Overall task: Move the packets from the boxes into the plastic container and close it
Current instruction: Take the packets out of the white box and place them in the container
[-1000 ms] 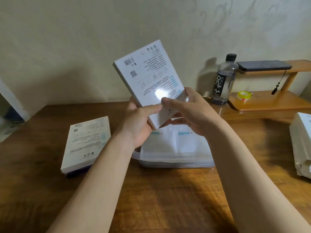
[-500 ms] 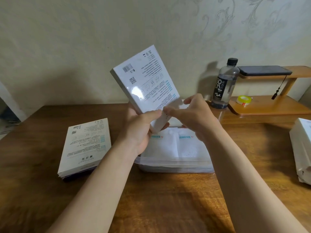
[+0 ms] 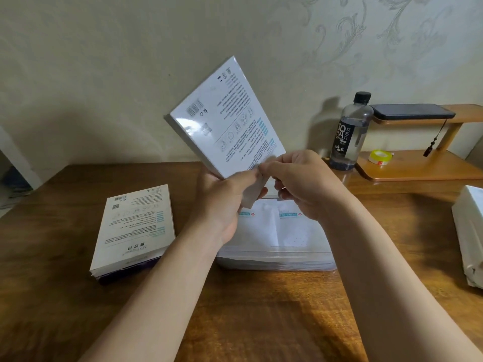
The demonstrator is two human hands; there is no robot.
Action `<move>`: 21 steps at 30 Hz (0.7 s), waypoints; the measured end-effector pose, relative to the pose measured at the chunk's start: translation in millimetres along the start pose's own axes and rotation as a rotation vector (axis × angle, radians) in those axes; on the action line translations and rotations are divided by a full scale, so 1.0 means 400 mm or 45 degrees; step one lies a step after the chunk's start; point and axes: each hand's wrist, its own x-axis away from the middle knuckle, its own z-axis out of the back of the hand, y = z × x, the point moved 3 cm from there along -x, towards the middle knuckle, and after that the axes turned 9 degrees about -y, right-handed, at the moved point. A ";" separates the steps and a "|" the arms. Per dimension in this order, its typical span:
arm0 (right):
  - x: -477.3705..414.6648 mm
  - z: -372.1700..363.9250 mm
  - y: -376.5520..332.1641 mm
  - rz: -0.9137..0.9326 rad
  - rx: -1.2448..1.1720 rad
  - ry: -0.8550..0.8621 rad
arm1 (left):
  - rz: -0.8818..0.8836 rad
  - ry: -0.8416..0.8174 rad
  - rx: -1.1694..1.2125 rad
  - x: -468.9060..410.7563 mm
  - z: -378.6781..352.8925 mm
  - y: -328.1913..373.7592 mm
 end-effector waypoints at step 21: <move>0.010 0.002 -0.012 0.024 -0.490 -0.187 | 0.176 0.087 0.713 -0.007 0.015 0.021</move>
